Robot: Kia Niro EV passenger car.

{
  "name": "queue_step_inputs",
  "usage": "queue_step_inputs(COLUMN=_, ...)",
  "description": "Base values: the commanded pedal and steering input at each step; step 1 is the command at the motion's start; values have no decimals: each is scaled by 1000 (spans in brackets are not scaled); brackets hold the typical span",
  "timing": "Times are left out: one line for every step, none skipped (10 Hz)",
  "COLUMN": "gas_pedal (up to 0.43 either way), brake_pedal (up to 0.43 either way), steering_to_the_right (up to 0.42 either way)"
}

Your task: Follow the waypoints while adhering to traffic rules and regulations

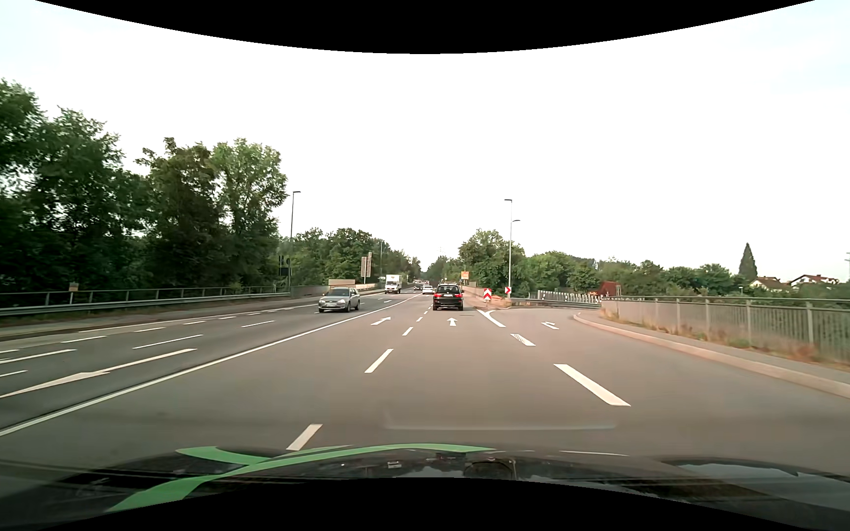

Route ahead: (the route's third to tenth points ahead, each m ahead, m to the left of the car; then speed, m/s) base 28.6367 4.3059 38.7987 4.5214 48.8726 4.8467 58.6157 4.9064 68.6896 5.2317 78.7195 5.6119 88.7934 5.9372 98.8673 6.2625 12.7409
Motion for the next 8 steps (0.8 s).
queue_step_inputs(gas_pedal=177, brake_pedal=0, steering_to_the_right=0)
queue_step_inputs(gas_pedal=169, brake_pedal=0, steering_to_the_right=0)
queue_step_inputs(gas_pedal=169, brake_pedal=0, steering_to_the_right=0)
queue_step_inputs(gas_pedal=157, brake_pedal=0, steering_to_the_right=0)
queue_step_inputs(gas_pedal=157, brake_pedal=0, steering_to_the_right=0)
queue_step_inputs(gas_pedal=157, brake_pedal=0, steering_to_the_right=0)
queue_step_inputs(gas_pedal=157, brake_pedal=0, steering_to_the_right=0)
queue_step_inputs(gas_pedal=157, brake_pedal=0, steering_to_the_right=0)
